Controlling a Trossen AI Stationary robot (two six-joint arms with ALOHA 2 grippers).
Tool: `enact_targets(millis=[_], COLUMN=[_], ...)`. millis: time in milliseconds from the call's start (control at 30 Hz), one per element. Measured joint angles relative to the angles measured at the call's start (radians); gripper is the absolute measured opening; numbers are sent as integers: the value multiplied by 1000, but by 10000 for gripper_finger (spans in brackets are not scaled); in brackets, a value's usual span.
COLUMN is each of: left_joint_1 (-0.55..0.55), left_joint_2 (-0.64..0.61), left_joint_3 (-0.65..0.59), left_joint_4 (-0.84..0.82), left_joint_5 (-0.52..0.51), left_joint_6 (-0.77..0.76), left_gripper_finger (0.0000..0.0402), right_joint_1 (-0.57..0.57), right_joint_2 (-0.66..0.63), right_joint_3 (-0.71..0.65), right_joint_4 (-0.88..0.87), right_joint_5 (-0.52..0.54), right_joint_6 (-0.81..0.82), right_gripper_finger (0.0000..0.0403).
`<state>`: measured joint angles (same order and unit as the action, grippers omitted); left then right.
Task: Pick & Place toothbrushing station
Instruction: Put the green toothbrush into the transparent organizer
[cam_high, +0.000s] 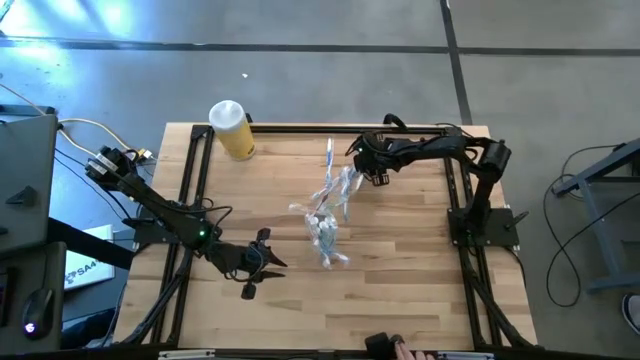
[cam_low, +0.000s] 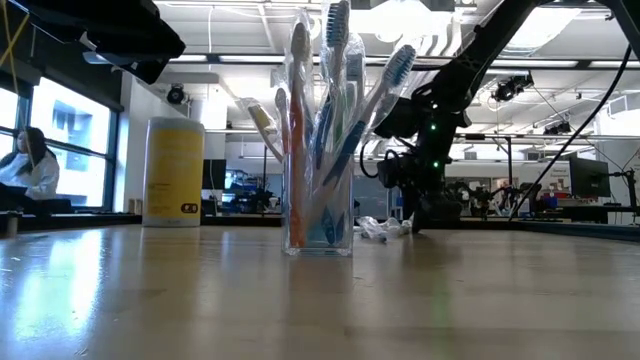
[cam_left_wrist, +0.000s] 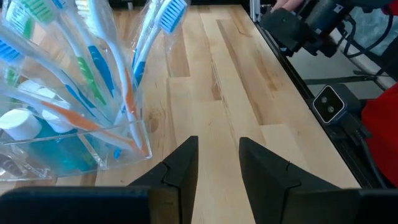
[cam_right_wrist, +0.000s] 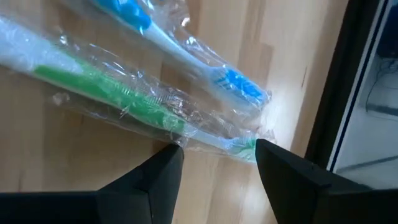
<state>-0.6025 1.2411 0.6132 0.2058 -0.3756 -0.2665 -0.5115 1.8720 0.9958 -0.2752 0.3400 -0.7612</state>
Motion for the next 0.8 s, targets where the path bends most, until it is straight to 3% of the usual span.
enact_targets(millis=[167,333,567,800], left_joint_1=[0,0,0,0], left_joint_2=[0,0,0,0], left_joint_3=[0,0,0,0], left_joint_4=[0,-3,5,5], left_joint_5=[0,-1,-3,-4], left_joint_6=[0,2,9,0], left_gripper_finger=[113,113,113,113], right_joint_1=[3,6,23,22], right_joint_2=[0,1,1,9], right_joint_3=[2,3,2,1], right_joint_4=[-4,-26,-18,-9], right_joint_5=[-8,5,9,-2], right_joint_6=[-94,-86,-293,-394], right_gripper_finger=[199,199,199,184])
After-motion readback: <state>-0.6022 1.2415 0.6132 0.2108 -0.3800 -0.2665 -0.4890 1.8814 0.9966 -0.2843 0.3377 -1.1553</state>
